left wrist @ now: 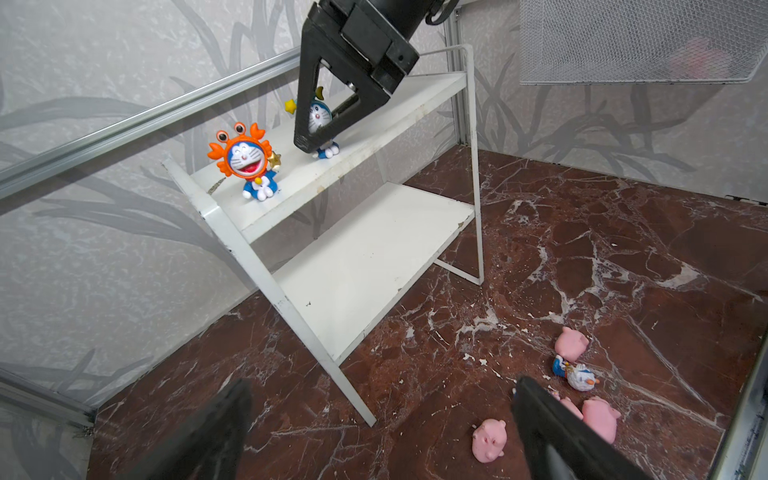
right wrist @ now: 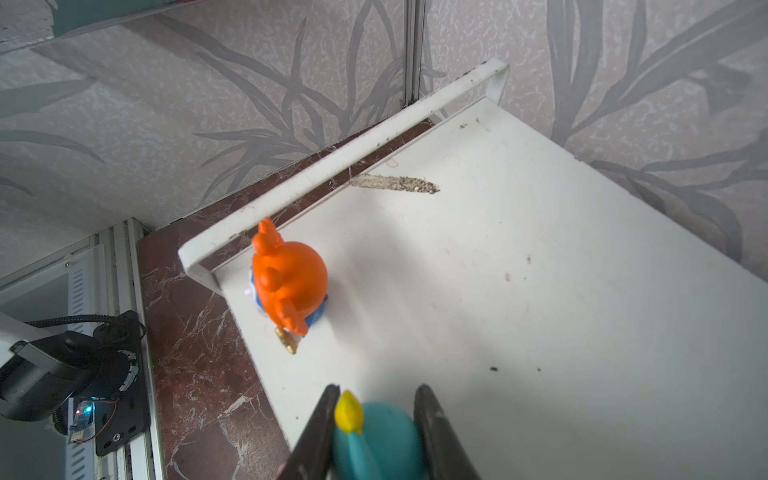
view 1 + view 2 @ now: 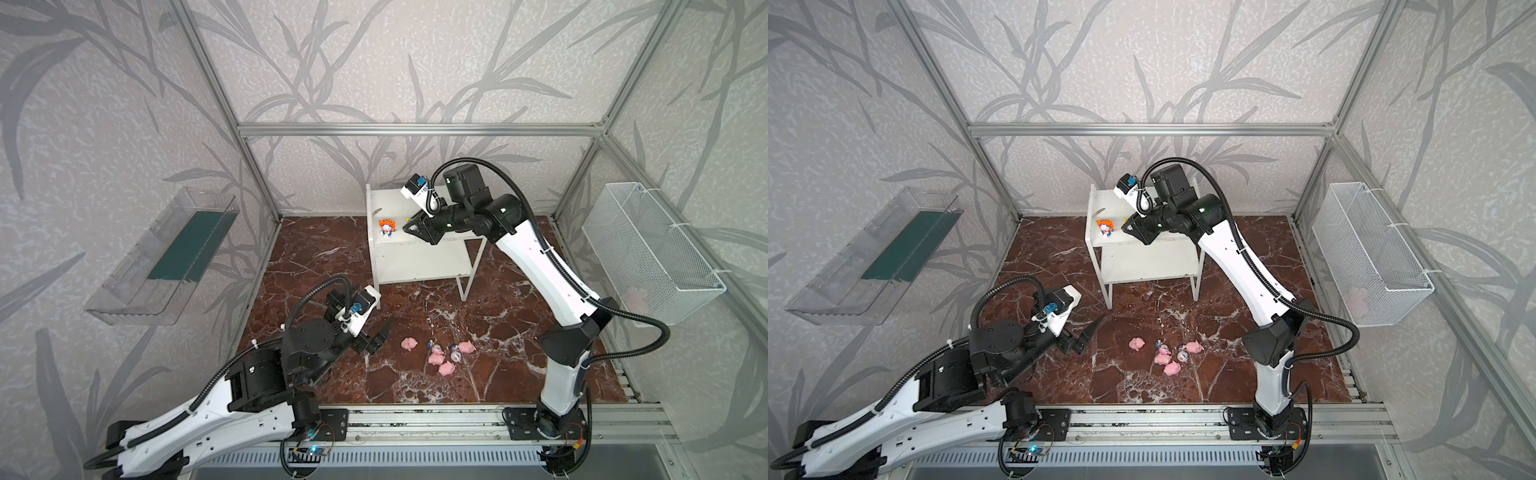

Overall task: Place and organize the plastic toys onto the shelf
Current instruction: 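Lower the teal figure beside the orange figure and open the right gripper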

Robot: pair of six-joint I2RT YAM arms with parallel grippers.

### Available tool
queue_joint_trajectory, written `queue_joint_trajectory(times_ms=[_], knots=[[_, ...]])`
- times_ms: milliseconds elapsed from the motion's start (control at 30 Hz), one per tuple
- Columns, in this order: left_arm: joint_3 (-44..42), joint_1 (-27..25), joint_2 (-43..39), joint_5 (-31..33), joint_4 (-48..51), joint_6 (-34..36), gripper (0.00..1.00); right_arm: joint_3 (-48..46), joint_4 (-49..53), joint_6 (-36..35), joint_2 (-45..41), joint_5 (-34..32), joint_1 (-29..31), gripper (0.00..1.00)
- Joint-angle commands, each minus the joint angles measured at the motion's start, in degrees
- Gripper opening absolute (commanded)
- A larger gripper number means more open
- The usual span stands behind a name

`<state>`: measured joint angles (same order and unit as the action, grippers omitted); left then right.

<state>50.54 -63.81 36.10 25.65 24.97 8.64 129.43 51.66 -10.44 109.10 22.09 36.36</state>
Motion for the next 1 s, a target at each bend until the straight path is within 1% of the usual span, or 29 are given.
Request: queue_joint_trajectory(times_ms=[0, 267, 467, 633, 800, 967], knots=[[2.0, 1.1, 1.2, 0.0, -2.3, 3.6, 0.99, 1.3, 0.7, -0.8, 1.5, 1.6, -0.3, 0.23], [1.9, 4.2, 1.9, -5.1, -2.8, 2.1, 0.99, 3.5, 1.7, -0.7, 3.1, 2.9, -0.3, 0.24], [1.6, 5.9, 2.1, -7.3, -3.1, 1.4, 0.99, 5.4, 2.4, -0.7, 3.4, 1.9, -0.3, 0.34], [1.5, 6.5, 2.1, -8.1, -3.0, 1.0, 0.99, 8.0, 4.1, -1.2, 3.8, 1.6, -0.6, 0.41], [1.3, 6.8, 2.0, -8.1, -3.1, 0.9, 0.99, 8.8, 4.4, -1.6, 2.8, 1.6, -1.0, 0.44], [1.3, 7.2, 2.5, -8.6, -3.4, 0.8, 0.99, 8.0, 4.8, -1.9, -0.3, 1.7, -1.3, 0.48]])
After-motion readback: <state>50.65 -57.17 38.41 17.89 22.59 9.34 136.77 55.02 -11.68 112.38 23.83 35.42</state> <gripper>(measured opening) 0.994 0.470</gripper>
